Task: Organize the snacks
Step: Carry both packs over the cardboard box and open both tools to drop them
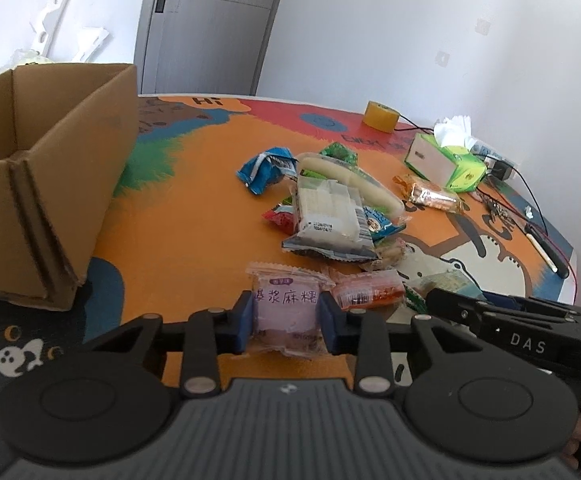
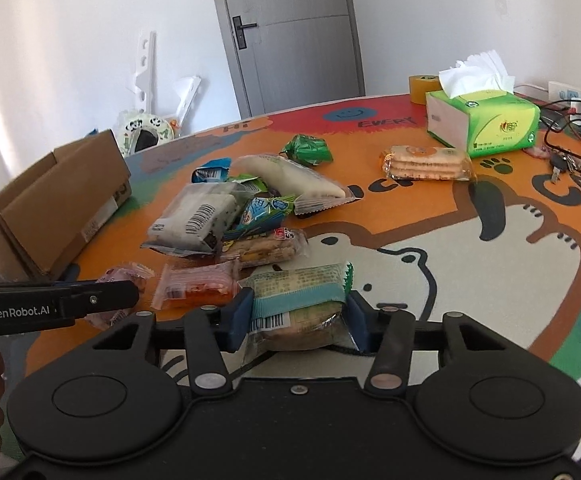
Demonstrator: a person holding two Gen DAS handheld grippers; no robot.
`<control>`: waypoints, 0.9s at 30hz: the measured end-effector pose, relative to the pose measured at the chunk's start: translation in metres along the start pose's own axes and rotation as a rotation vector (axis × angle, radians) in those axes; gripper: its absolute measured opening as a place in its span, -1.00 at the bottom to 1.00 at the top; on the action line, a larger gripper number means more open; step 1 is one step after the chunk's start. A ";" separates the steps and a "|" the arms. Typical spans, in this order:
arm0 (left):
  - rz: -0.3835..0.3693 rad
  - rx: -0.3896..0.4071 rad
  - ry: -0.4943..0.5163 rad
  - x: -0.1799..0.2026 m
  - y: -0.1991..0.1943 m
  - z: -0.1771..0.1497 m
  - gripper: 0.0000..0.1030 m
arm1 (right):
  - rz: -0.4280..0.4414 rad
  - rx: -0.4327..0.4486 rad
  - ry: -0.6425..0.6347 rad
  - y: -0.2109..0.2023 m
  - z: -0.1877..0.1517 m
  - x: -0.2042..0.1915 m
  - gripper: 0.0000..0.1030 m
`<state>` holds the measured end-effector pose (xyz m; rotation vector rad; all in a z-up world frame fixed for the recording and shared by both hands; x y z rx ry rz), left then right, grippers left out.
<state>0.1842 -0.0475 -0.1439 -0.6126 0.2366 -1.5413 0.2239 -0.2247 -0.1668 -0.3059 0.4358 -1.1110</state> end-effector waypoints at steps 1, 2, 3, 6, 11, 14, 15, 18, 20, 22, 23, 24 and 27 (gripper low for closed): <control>-0.001 0.007 -0.002 -0.001 -0.003 0.001 -0.35 | 0.000 0.006 0.002 -0.003 0.001 -0.001 -0.04; -0.002 0.014 -0.001 -0.001 -0.006 0.003 -0.35 | 0.000 0.012 0.003 -0.005 0.002 -0.002 -0.04; 0.000 0.021 0.000 -0.001 -0.008 0.005 -0.35 | 0.000 0.021 0.003 -0.008 0.004 -0.003 -0.04; 0.015 0.042 0.005 -0.002 -0.017 0.009 -0.35 | -0.002 0.044 0.000 -0.016 0.010 -0.006 -0.04; 0.010 0.082 0.006 -0.005 -0.032 0.016 -0.35 | 0.014 0.071 -0.013 -0.025 0.019 -0.018 -0.04; 0.016 0.105 0.002 -0.010 -0.042 0.022 -0.35 | 0.027 0.084 -0.016 -0.028 0.024 -0.025 -0.04; 0.019 0.112 -0.001 -0.012 -0.045 0.024 -0.35 | 0.031 0.088 -0.018 -0.028 0.026 -0.029 -0.04; 0.034 0.142 -0.007 -0.019 -0.055 0.033 -0.35 | 0.047 0.102 -0.024 -0.031 0.032 -0.038 -0.04; 0.043 0.161 -0.012 -0.024 -0.061 0.040 -0.35 | 0.061 0.112 -0.029 -0.032 0.037 -0.046 -0.04; 0.050 0.175 -0.014 -0.028 -0.066 0.045 -0.35 | 0.072 0.122 -0.035 -0.032 0.041 -0.052 -0.04; 0.056 0.182 -0.012 -0.030 -0.069 0.048 -0.35 | 0.079 0.126 -0.036 -0.031 0.043 -0.056 -0.04; 0.061 0.189 -0.010 -0.032 -0.071 0.050 -0.35 | 0.088 0.130 -0.037 -0.031 0.045 -0.060 -0.04; 0.076 0.205 -0.010 -0.039 -0.077 0.057 -0.35 | 0.110 0.140 -0.043 -0.030 0.051 -0.071 -0.04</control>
Point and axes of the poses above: each gripper's, at about its wrist camera, not at the fingertips, and y roughly the way its jaws point, x to its right, z to its top, the point moved 8 cm from there along y, roughly the way its jaws point, and after that the axes turned 7 degrees about x, right-handed, at the moved point
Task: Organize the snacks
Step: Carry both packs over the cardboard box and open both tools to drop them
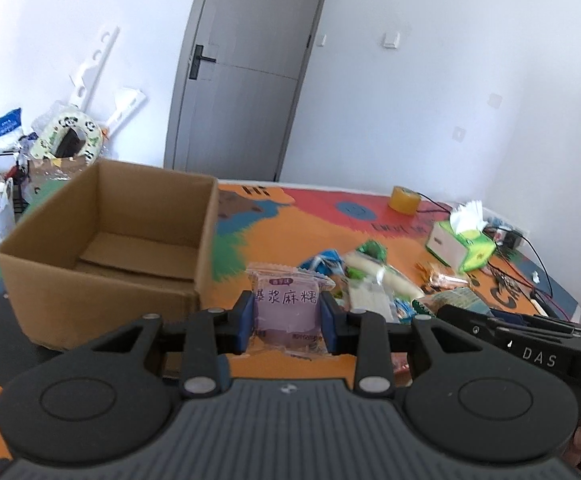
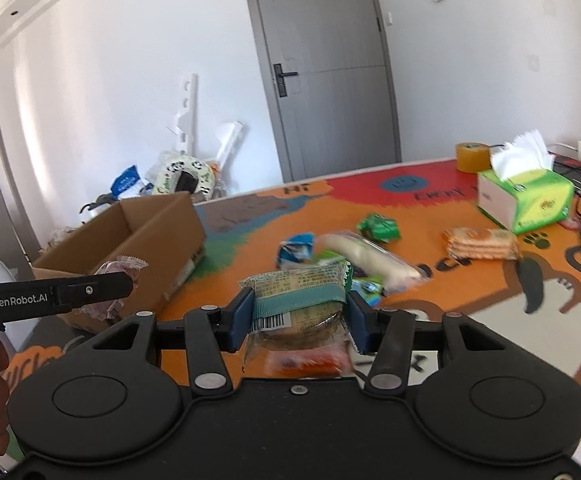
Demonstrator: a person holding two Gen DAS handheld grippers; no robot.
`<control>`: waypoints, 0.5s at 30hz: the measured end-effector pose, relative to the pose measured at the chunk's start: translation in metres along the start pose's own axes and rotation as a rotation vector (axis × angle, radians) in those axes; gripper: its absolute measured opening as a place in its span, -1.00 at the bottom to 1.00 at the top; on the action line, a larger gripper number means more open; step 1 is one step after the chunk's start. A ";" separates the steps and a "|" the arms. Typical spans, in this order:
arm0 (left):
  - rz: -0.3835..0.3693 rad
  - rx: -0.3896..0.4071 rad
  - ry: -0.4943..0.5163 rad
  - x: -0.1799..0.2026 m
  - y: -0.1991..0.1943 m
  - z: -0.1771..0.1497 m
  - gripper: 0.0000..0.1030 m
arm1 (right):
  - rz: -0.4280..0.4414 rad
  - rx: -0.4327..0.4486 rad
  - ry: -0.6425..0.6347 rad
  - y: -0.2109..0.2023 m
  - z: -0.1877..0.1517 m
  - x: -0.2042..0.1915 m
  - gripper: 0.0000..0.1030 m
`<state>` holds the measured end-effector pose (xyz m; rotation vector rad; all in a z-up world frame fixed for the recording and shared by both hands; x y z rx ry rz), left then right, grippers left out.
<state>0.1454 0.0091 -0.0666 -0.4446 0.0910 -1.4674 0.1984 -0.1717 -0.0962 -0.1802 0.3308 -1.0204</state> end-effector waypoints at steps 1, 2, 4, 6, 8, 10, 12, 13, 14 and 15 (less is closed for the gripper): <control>0.005 0.007 0.001 -0.002 -0.001 0.003 -0.35 | 0.007 0.003 -0.001 0.001 0.002 -0.004 -0.04; 0.010 0.014 0.001 -0.005 -0.002 0.005 -0.35 | 0.014 0.005 -0.001 0.003 0.004 -0.006 -0.04; 0.021 0.026 -0.001 -0.009 -0.003 0.010 -0.35 | 0.027 0.009 -0.003 0.006 0.007 -0.013 -0.04; 0.028 0.035 -0.004 -0.013 -0.004 0.015 -0.35 | 0.041 0.012 -0.003 0.010 0.011 -0.019 -0.04; 0.035 0.045 -0.005 -0.017 -0.004 0.018 -0.35 | 0.052 0.016 -0.005 0.014 0.015 -0.024 -0.04; 0.042 0.053 -0.008 -0.021 -0.004 0.022 -0.35 | 0.064 0.022 -0.009 0.016 0.019 -0.031 -0.04; 0.048 0.060 -0.016 -0.027 -0.003 0.025 -0.35 | 0.077 0.029 -0.014 0.019 0.023 -0.038 -0.04; 0.052 0.063 -0.019 -0.029 -0.003 0.026 -0.35 | 0.083 0.032 -0.016 0.020 0.024 -0.042 -0.04; 0.055 0.066 -0.021 -0.031 -0.002 0.027 -0.35 | 0.090 0.035 -0.020 0.022 0.026 -0.046 -0.04; 0.057 0.071 -0.023 -0.034 -0.003 0.029 -0.35 | 0.096 0.037 -0.024 0.024 0.028 -0.049 -0.04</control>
Point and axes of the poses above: each gripper's, at about its wrist camera, not at the fingertips, and y roughly the way its jaws point, x to its right, z to its top, the point moved 8 cm from there along y, roughly the way its jaws point, and after that the axes turned 7 degrees about x, right-handed, at the moved point
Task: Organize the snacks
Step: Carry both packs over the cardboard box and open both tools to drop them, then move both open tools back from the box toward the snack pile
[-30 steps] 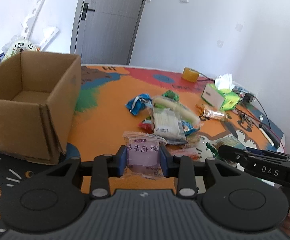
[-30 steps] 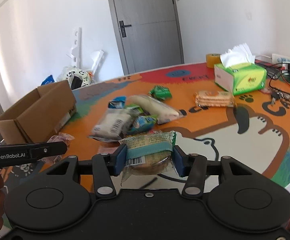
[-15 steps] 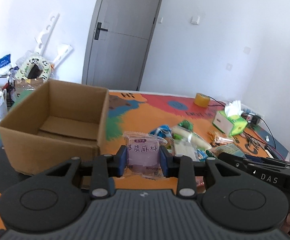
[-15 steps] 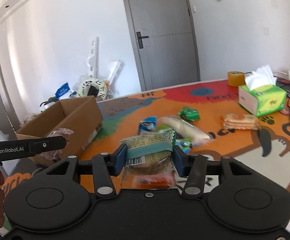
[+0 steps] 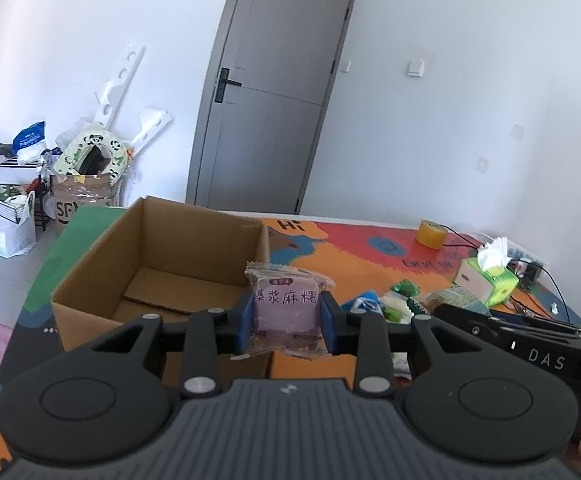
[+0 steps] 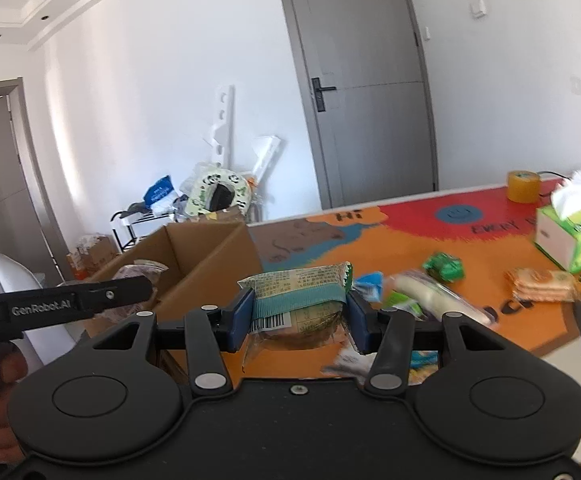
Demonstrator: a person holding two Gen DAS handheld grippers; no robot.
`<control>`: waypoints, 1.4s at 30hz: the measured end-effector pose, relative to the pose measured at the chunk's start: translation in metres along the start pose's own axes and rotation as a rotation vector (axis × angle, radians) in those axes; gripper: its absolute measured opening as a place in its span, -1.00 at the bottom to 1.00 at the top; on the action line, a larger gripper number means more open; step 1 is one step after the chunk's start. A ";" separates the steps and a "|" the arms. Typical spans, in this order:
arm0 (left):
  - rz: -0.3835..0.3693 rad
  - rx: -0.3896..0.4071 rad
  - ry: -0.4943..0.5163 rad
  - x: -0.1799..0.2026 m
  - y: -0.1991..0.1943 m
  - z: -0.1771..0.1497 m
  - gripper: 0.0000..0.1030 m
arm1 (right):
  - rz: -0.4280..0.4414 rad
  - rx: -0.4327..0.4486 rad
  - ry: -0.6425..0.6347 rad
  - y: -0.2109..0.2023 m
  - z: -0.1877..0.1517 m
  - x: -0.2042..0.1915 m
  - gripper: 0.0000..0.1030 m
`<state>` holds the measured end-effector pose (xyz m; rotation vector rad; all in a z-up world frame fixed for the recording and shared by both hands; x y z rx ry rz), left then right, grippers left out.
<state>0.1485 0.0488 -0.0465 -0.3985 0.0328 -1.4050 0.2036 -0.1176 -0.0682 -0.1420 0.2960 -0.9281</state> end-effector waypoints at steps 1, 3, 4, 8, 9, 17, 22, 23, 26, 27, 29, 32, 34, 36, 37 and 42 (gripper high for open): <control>0.001 0.004 -0.002 -0.003 0.000 0.002 -0.35 | 0.004 0.001 -0.001 0.001 0.001 -0.003 -0.04; 0.007 0.009 -0.006 -0.008 0.001 0.004 -0.35 | 0.017 -0.001 -0.006 0.008 0.003 -0.010 -0.04; 0.010 0.013 -0.009 -0.011 0.002 0.006 -0.35 | 0.021 0.000 -0.008 0.009 0.005 -0.013 -0.04; 0.026 0.021 -0.021 -0.023 0.005 0.012 -0.35 | 0.046 -0.007 -0.014 0.021 0.007 -0.025 -0.04; 0.032 0.023 -0.023 -0.028 0.005 0.013 -0.35 | 0.054 -0.009 -0.015 0.023 0.008 -0.029 -0.04; 0.077 0.021 -0.041 -0.056 0.013 0.019 -0.35 | 0.116 -0.016 -0.023 0.047 0.013 -0.061 -0.04; 0.098 0.012 -0.056 -0.072 0.021 0.022 -0.35 | 0.139 -0.024 -0.021 0.064 0.014 -0.079 -0.04; 0.103 0.012 -0.059 -0.075 0.022 0.022 -0.35 | 0.142 -0.025 -0.023 0.067 0.015 -0.082 -0.04; 0.110 0.015 -0.071 -0.084 0.024 0.024 -0.35 | 0.149 -0.030 -0.024 0.075 0.017 -0.090 -0.04; 0.110 0.013 -0.077 -0.085 0.025 0.024 -0.35 | 0.151 -0.031 -0.023 0.077 0.018 -0.092 -0.04; 0.111 0.013 -0.084 -0.088 0.027 0.025 -0.35 | 0.153 -0.031 -0.021 0.079 0.019 -0.094 -0.04; 0.134 0.015 -0.078 -0.092 0.026 0.028 -0.27 | 0.156 -0.031 -0.011 0.082 0.020 -0.096 -0.04; 0.151 0.023 -0.070 -0.093 0.023 0.032 -0.23 | 0.159 -0.030 -0.007 0.085 0.020 -0.097 -0.04; 0.164 0.030 -0.071 -0.094 0.019 0.035 -0.08 | 0.170 -0.029 -0.001 0.086 0.020 -0.097 -0.02; 0.174 0.035 -0.071 -0.094 0.016 0.036 -0.03 | 0.175 -0.031 -0.001 0.087 0.020 -0.099 0.01; 0.215 0.021 -0.081 -0.095 0.010 0.034 0.24 | 0.165 -0.018 0.003 0.077 0.022 -0.096 0.55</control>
Point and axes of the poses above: each gripper's, at about its wrist camera, not at the fingertips, and y roughly the way its jaws point, x to its right, z to its top, the point moved 8 cm from there along y, roughly the way its jaws point, and after that the axes turned 7 degrees about x, right-handed, at the moved point
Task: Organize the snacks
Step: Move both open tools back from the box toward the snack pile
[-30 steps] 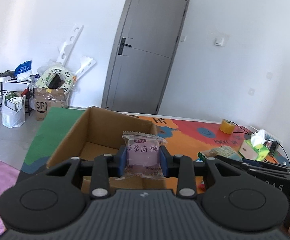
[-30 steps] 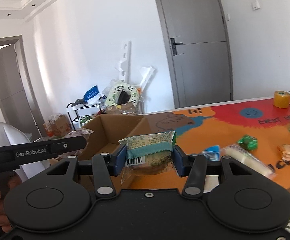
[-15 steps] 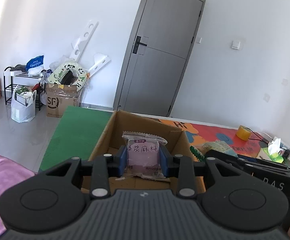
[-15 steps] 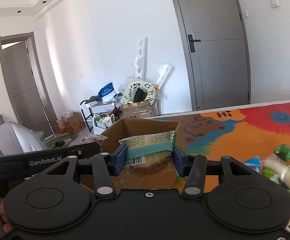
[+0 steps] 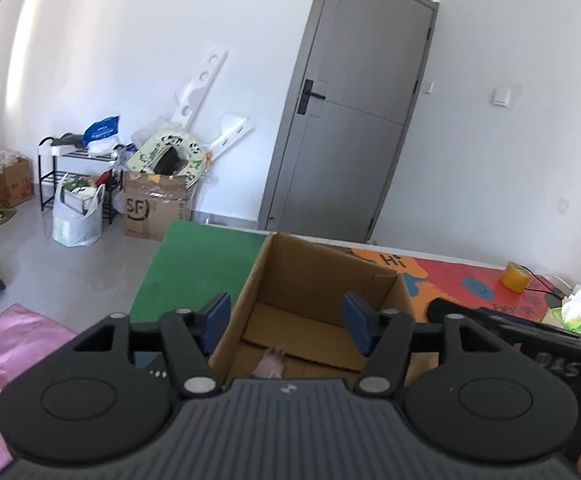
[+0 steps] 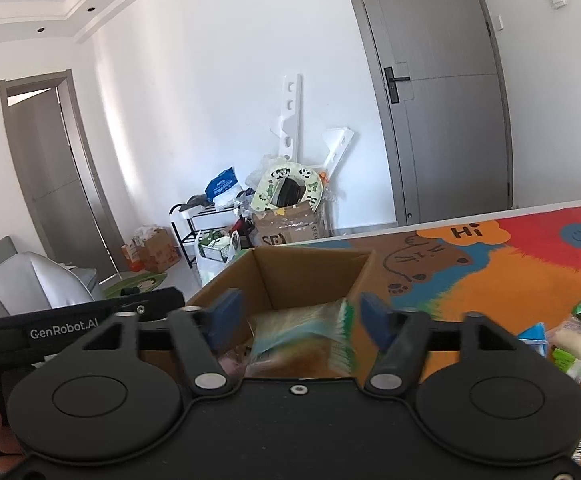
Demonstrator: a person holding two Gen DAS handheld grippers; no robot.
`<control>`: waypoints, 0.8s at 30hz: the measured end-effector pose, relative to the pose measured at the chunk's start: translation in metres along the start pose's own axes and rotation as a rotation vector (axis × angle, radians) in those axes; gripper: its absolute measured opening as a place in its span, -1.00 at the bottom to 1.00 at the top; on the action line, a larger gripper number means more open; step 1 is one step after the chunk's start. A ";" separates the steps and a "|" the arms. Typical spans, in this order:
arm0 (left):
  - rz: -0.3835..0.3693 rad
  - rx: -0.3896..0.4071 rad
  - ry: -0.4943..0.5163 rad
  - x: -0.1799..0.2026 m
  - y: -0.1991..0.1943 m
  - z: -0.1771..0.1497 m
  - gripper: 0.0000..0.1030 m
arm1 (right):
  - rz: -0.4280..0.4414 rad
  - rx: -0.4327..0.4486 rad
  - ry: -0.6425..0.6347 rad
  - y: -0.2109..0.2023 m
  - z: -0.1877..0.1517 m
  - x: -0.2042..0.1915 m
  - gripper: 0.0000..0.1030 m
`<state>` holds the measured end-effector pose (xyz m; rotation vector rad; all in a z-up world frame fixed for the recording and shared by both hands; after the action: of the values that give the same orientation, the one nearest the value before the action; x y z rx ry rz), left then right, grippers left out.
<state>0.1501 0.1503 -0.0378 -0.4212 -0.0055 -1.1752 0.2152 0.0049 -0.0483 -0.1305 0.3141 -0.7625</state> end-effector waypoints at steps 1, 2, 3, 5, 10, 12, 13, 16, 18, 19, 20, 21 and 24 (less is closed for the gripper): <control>0.002 -0.004 -0.004 0.001 0.000 -0.001 0.27 | -0.005 0.003 0.007 -0.005 0.000 0.002 0.57; 0.003 -0.006 -0.009 0.002 -0.001 -0.001 0.39 | -0.010 0.002 0.014 -0.008 0.000 0.004 0.60; 0.006 -0.004 -0.014 0.002 -0.001 -0.001 0.50 | -0.016 -0.001 0.021 -0.011 0.000 0.007 0.66; 0.008 0.009 -0.019 0.004 -0.003 -0.001 0.55 | -0.035 0.004 0.029 -0.018 0.000 0.014 0.76; -0.018 0.008 -0.024 0.017 -0.008 -0.002 0.69 | -0.080 0.011 0.044 -0.035 -0.001 0.033 0.93; -0.030 0.008 -0.019 0.023 -0.011 -0.002 0.71 | -0.093 0.014 0.054 -0.040 -0.002 0.041 0.99; -0.035 0.011 -0.015 0.026 -0.012 -0.002 0.71 | -0.104 0.019 0.061 -0.045 -0.002 0.045 0.99; -0.056 0.019 -0.008 0.036 -0.017 -0.002 0.74 | -0.118 0.028 0.074 -0.055 -0.002 0.054 0.99; -0.068 0.022 -0.002 0.043 -0.020 -0.003 0.75 | -0.128 0.036 0.082 -0.063 -0.001 0.060 0.99; -0.075 0.023 0.001 0.047 -0.022 -0.003 0.76 | -0.132 0.039 0.085 -0.065 -0.001 0.063 0.99; -0.081 0.022 0.004 0.049 -0.023 -0.005 0.76 | -0.139 0.042 0.089 -0.069 -0.001 0.066 0.99; -0.087 0.021 0.007 0.052 -0.025 -0.005 0.76 | -0.146 0.045 0.094 -0.072 -0.001 0.069 0.99; -0.107 0.018 0.012 0.060 -0.027 -0.007 0.76 | -0.164 0.051 0.110 -0.081 -0.001 0.078 0.99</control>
<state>0.1482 0.0861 -0.0221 -0.4017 -0.0284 -1.2821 0.2147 -0.1076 -0.0493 -0.0670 0.3912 -0.9418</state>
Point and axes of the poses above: each gripper's, at about its wrist camera, not at the fingertips, and y roughly the way its jaws point, x to its right, z to its top, the point moved 8 cm from there along y, roughly the way its jaws point, and after that the axes turned 7 degrees about x, right-handed, at the moved point
